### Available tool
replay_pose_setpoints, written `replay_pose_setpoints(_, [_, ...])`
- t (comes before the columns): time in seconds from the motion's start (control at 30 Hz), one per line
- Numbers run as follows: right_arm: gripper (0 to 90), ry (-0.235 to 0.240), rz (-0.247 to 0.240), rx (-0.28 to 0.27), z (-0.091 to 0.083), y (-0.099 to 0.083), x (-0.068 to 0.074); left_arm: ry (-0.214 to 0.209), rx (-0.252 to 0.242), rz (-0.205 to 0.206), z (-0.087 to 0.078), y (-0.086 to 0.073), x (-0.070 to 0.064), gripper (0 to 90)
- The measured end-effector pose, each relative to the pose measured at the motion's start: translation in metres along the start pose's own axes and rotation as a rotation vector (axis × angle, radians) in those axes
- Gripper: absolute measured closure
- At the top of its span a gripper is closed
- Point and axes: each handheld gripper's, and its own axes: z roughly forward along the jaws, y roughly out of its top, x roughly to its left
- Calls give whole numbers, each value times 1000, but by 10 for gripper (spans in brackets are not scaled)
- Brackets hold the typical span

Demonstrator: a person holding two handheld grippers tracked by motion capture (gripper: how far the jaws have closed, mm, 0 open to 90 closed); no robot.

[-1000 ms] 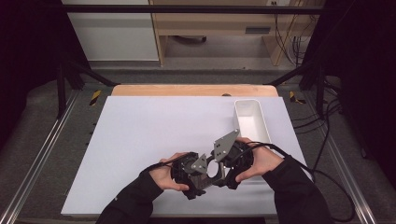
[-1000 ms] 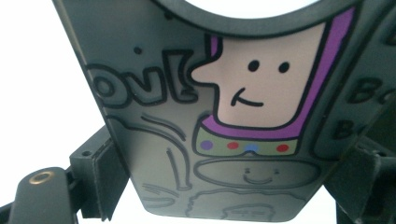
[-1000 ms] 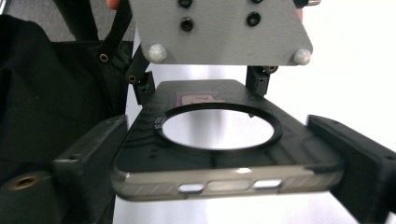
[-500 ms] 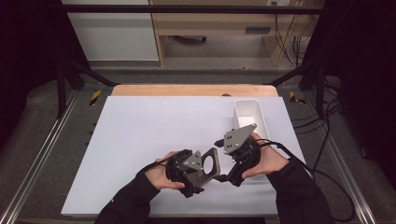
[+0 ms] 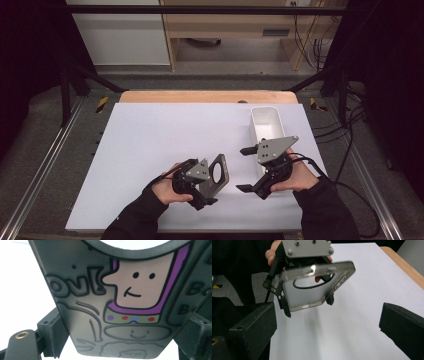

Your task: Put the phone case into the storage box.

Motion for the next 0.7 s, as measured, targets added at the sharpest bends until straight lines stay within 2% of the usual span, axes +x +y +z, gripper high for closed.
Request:
replay_pose_setpoints(0.37, [18, -6, 53, -80, 1, -18, 2, -5, -105, -35, -5, -7, -1, 115])
replay_pose_setpoints(0.7, [18, 16, 69, -103, 8, -20, 3, -10, -143, -27, -7, -4, -3, 115])
